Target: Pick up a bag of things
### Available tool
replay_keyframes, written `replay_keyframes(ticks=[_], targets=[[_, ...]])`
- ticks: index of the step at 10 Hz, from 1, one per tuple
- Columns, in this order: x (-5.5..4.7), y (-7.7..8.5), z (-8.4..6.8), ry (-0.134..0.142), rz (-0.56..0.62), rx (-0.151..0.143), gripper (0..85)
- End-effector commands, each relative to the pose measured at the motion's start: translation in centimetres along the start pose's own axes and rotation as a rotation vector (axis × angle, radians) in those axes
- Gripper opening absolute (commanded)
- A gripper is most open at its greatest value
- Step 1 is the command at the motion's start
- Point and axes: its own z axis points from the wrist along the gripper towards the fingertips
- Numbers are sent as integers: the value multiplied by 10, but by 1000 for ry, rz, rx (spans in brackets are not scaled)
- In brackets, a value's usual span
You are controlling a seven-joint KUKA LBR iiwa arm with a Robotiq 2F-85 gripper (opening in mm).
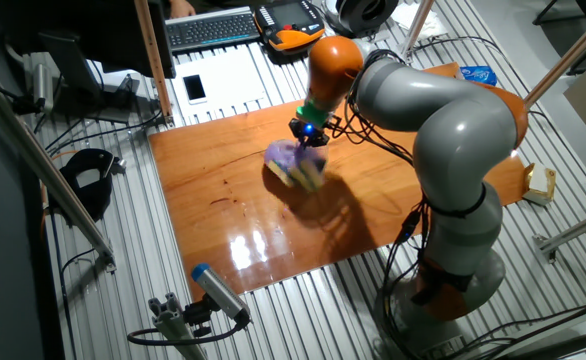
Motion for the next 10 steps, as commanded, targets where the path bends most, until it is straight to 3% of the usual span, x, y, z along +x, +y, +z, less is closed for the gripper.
replay_keyframes(ticks=[1,4,5,7,9,10], targets=[[-1,-2,-2,-10,-25,5,0],[-4,-14,-11,-36,-136,21,0],[-3,-17,-14,-49,-169,29,0],[1,-24,-19,-48,-259,29,0],[6,-29,-24,-73,-383,43,0],[7,-30,-24,-63,-398,28,0]])
